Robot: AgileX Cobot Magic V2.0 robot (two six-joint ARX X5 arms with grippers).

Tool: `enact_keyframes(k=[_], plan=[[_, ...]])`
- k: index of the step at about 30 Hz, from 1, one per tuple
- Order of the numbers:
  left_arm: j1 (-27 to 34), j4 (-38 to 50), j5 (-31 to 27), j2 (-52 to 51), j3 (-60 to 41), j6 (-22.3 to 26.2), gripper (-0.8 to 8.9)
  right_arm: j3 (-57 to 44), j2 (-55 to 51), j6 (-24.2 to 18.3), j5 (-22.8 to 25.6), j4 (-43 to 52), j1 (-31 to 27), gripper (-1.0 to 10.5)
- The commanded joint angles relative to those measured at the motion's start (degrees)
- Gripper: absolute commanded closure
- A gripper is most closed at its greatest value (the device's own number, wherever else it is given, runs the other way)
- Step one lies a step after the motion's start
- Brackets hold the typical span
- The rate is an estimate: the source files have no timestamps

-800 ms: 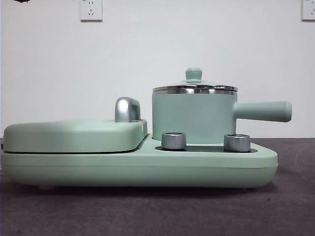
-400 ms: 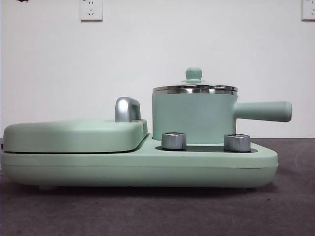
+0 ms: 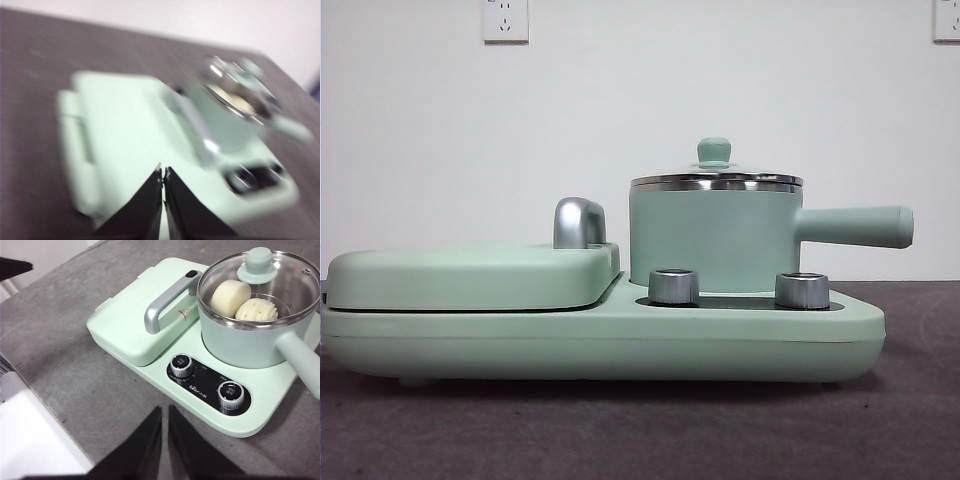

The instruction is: Put the buns in a small steamer

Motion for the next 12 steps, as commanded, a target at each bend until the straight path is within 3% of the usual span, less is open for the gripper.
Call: enact_keyframes(k=[1, 6, 12], plan=[[5.44, 8.33, -0.15, -5.84, -8.33, 2.91, 8.05, 0.24, 0.13, -0.26, 0.07, 0.59, 0.61, 9.3], [11.69, 15.61, -0.61, -15.28, -21.57, 4.63, 8.05, 0.24, 0.13, -0.26, 0.07, 0.59, 0.61, 9.3], [13.84, 15.89, -6.14, -17.97, -27.10, 5.55, 8.05, 0.24, 0.13, -0.26, 0.04, 0.61, 0.61, 9.3]])
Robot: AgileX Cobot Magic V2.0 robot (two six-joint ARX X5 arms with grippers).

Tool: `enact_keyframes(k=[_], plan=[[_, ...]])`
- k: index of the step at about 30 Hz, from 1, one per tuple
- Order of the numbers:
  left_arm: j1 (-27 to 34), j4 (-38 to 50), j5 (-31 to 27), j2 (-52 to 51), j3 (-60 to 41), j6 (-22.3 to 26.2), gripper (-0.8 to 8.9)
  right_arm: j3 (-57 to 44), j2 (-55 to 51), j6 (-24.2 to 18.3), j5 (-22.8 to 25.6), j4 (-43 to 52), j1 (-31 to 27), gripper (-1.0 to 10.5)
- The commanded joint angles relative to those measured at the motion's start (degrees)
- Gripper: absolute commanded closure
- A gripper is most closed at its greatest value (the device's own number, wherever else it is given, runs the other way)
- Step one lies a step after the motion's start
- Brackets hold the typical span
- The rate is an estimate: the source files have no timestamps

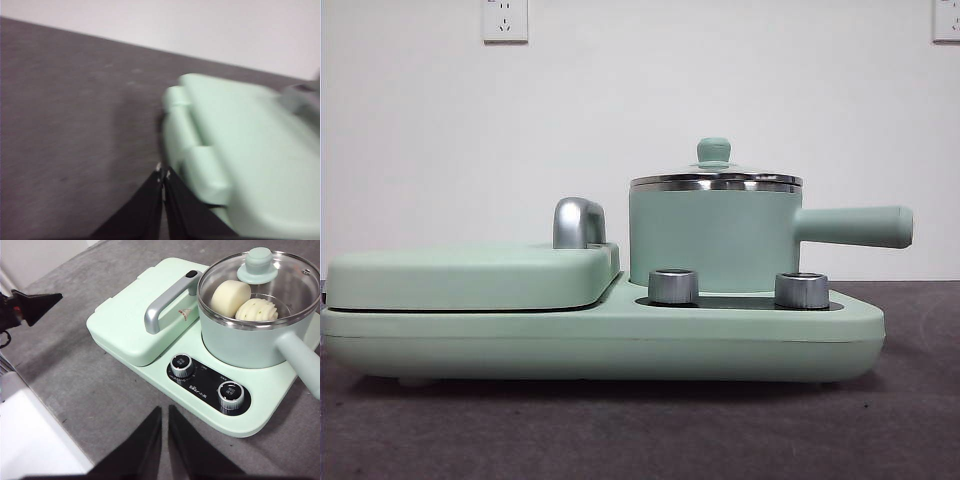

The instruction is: Put the buns in a small steamer

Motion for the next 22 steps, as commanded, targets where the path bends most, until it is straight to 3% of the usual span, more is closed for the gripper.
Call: enact_keyframes(k=[1, 13, 22], plan=[[0.57, 1.20, -2.75, -0.09, -0.59, 1.14, 8.05, 0.24, 0.13, -0.26, 0.07, 0.61, 0.61, 9.3], [1.77, 1.09, -3.43, -0.09, -2.21, 7.93, 8.05, 0.24, 0.13, -0.26, 0.04, 0.63, 0.61, 9.3], [1.92, 1.25, -3.43, -0.09, -2.21, 8.07, 8.05, 0.24, 0.13, -0.26, 0.04, 0.61, 0.61, 9.3]])
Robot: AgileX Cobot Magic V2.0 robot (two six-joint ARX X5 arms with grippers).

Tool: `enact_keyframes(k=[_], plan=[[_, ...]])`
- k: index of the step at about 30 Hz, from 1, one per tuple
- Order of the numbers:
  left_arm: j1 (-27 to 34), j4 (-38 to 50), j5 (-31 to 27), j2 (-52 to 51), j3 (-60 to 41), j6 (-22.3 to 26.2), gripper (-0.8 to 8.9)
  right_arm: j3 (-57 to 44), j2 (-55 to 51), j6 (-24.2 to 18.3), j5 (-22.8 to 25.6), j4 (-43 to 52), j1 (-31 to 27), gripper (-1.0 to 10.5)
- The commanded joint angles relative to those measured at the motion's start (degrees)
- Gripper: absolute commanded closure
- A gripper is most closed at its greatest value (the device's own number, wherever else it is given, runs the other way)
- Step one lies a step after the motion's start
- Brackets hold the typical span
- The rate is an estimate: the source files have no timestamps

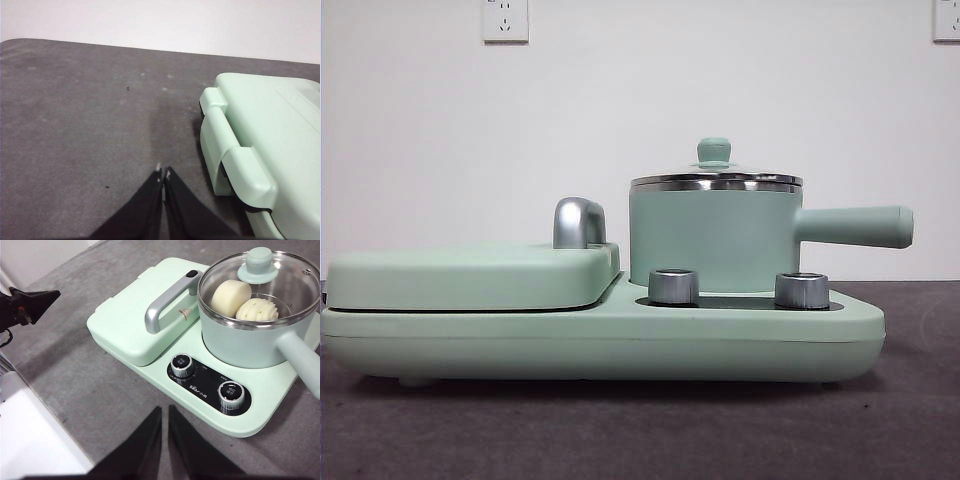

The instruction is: Put the buns in a small steamer

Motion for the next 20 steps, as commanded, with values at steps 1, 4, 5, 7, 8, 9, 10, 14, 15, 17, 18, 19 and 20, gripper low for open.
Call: enact_keyframes(k=[1, 4, 5, 7, 8, 9, 10, 14, 15, 17, 18, 19, 20], plan=[[0.09, -0.33, -0.13, -0.11, -1.14, 0.57, 8.05, 0.24, 0.13, -0.26, 0.04, 0.61, 0.61, 9.3], [0.09, -0.31, -0.13, -0.11, -1.14, 0.57, 8.05, 0.24, 0.13, -0.26, 0.04, 0.61, 0.61, 9.3], [0.09, -0.33, -0.15, -0.11, -1.14, 0.57, 8.05, 0.24, 0.13, -0.26, 0.04, 0.61, 0.61, 9.3], [0.09, -0.31, -0.13, -0.11, -1.14, 0.57, 8.05, 0.24, 0.13, -0.26, 0.04, 0.61, 0.61, 9.3], [0.09, -0.33, -0.13, -0.11, -1.14, 0.57, 8.05, 0.24, 0.13, -0.26, 0.04, 0.61, 0.61, 9.3], [0.09, -0.33, -0.13, -0.11, -1.14, 0.57, 8.05, 0.24, 0.13, -0.26, 0.04, 0.61, 0.61, 9.3], [0.09, -0.31, -0.13, -0.11, -1.14, 0.57, 8.05, 0.24, 0.13, -0.26, 0.04, 0.61, 0.61, 9.3], [0.09, -0.31, -0.13, -0.11, -1.14, 0.57, 8.05, -0.09, -1.18, -0.28, 0.00, 0.87, -1.49, 9.3], [0.09, -0.33, -0.13, -0.11, -1.14, 0.57, 8.05, -0.74, -1.49, -0.31, -1.77, 1.70, -2.99, 9.3], [0.09, -0.33, -0.15, -0.11, -1.14, 0.57, 8.05, -3.08, -2.67, -0.81, -2.54, 4.81, -6.97, 9.3], [0.09, -0.33, -0.13, -0.11, -1.14, 0.57, 8.05, -5.20, -3.72, -0.79, -2.62, 7.78, -9.97, 9.3], [0.09, -0.31, -0.13, -0.11, -1.14, 0.57, 8.05, -7.54, -4.87, -0.83, -2.58, 11.02, -12.74, 9.3], [0.09, -0.33, -0.13, -0.11, -1.11, 0.57, 8.05, -10.16, -6.19, -1.09, -2.54, 14.34, -15.43, 9.3]])
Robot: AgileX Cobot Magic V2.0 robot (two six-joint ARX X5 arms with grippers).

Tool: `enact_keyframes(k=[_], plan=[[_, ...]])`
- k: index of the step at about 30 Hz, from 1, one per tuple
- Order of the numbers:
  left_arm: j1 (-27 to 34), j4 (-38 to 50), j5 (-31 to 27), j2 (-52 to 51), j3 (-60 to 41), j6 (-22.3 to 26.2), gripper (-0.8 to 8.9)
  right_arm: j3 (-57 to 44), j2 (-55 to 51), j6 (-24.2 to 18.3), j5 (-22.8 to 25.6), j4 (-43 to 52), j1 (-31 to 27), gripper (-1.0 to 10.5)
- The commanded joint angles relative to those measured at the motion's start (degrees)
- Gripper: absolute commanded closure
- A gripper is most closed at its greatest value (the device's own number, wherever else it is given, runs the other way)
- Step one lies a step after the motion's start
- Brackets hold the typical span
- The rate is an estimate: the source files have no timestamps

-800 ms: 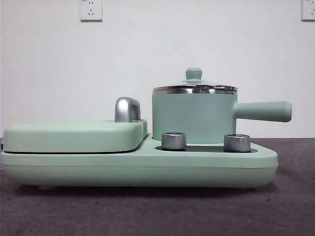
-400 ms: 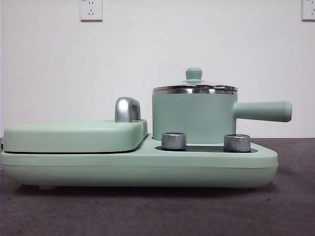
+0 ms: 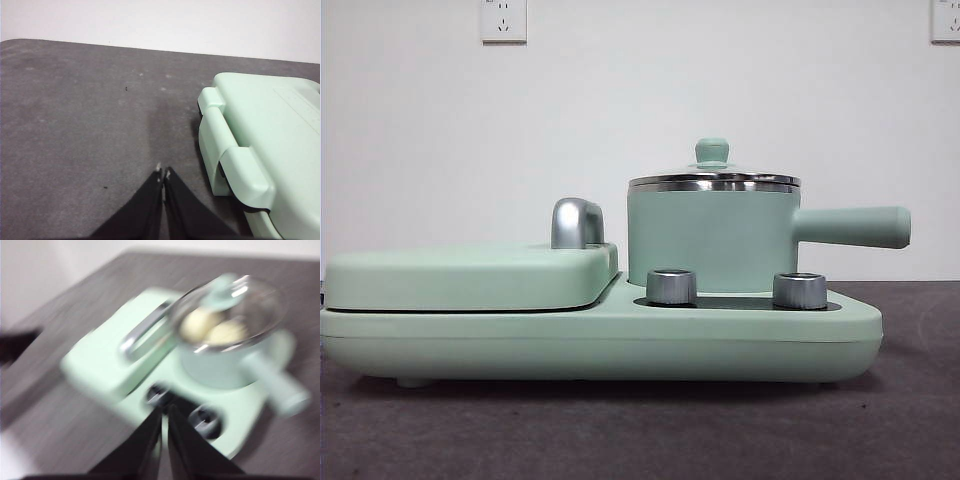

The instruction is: Put the buns in a small steamer

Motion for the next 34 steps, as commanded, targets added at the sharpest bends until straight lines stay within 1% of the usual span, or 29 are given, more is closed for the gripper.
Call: enact_keyframes(k=[1, 4, 7, 10, 16, 17, 19, 21, 23, 25, 30, 34], plan=[[0.09, -0.31, -0.13, -0.11, -1.14, 0.55, 8.05, -7.34, -2.97, -1.60, 0.68, 9.25, -7.56, 9.3], [0.09, -0.33, -0.13, -0.11, -1.11, 0.55, 8.05, -17.79, -7.19, -1.95, 2.82, 21.33, -15.63, 9.3], [0.09, -0.31, -0.13, -0.11, -1.11, 0.55, 8.05, -26.05, -10.82, -1.95, 3.30, 28.63, -22.10, 9.3], [0.09, -0.31, -0.13, -0.11, -1.11, 0.55, 8.05, -31.45, -14.25, -1.95, 3.23, 29.14, -27.63, 9.3], [0.09, -0.31, -0.13, -0.11, -1.11, 0.55, 8.05, -36.09, -18.97, -1.99, 2.69, 29.09, -34.71, 9.3], [0.09, -0.31, -0.13, -0.11, -1.11, 0.55, 8.05, -36.20, -19.37, -2.08, 2.54, 29.00, -35.32, 9.3], [0.09, -0.33, -0.13, -0.11, -1.11, 0.55, 8.05, -36.20, -20.11, -3.65, 2.56, 28.59, -36.24, 9.3], [0.09, -0.33, -0.13, -0.11, -1.11, 0.55, 8.05, -36.22, -21.11, -5.95, 2.60, 27.76, -36.33, 9.3], [0.09, -0.31, -0.13, -0.11, -1.11, 0.55, 8.05, -36.28, -21.75, -9.16, 2.58, 27.34, -36.33, 9.3], [0.09, -0.33, -0.13, -0.11, -1.11, 0.55, 8.05, -36.28, -21.75, -11.08, 2.60, 26.67, -36.33, 9.3], [0.09, -0.31, -0.13, -0.11, -1.11, 0.55, 8.05, -36.68, -21.75, -11.47, 2.62, 24.24, -36.33, 9.3], [0.09, -0.31, -0.13, -0.11, -1.11, 0.55, 8.05, -36.68, -21.75, -13.35, 2.84, 23.96, -36.33, 9.3]])
